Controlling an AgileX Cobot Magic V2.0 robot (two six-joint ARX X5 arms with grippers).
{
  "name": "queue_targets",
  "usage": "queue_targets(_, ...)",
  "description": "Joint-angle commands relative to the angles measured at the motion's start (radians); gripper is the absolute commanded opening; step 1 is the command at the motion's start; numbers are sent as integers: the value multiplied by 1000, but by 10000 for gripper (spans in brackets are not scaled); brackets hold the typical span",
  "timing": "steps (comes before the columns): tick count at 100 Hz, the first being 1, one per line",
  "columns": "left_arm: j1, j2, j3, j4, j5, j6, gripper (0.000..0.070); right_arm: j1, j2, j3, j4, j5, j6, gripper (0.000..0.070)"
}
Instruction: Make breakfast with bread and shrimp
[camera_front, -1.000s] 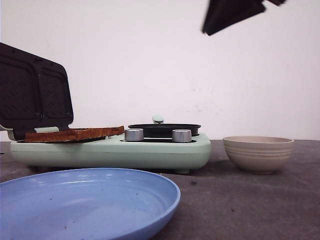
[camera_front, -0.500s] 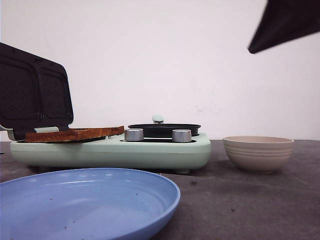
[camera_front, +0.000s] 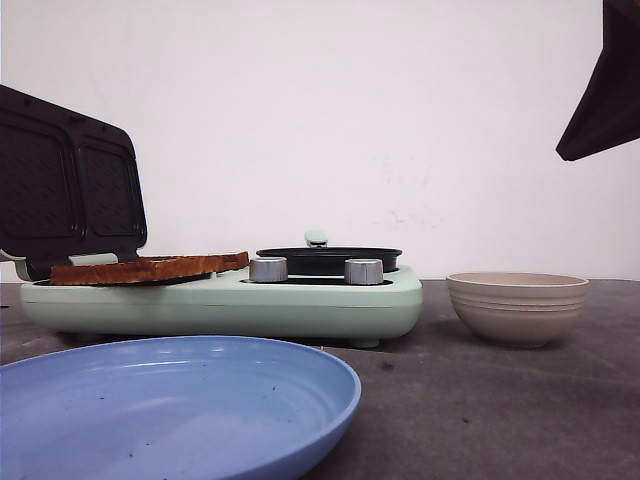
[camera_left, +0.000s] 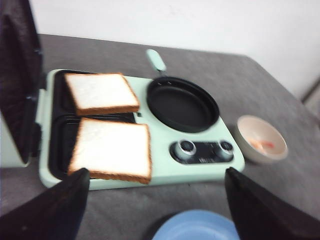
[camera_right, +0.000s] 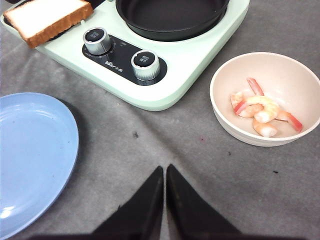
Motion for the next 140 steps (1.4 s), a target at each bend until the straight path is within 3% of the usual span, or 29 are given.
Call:
queue_targets(1, 0, 3, 6, 24, -33, -131, 416, 9, 6, 3, 5, 0, 13, 0)
queue_targets(33, 68, 18, 20, 172, -50, -425, 433, 9, 6, 3, 4, 0, 11, 0)
queue_targets(46, 132, 61, 39, 237, 7, -491, 433, 9, 6, 3, 4, 0, 11, 0)
queue_targets(79, 322, 290, 136, 363, 209, -598, 435, 9, 6, 3, 4, 0, 11, 0)
queue_targets(114, 509, 423, 205, 447, 283, -668, 434, 9, 6, 3, 6, 0, 11, 0)
queue_targets(140, 539, 560, 223, 471, 305, -667, 434, 9, 6, 3, 34, 0, 12, 0)
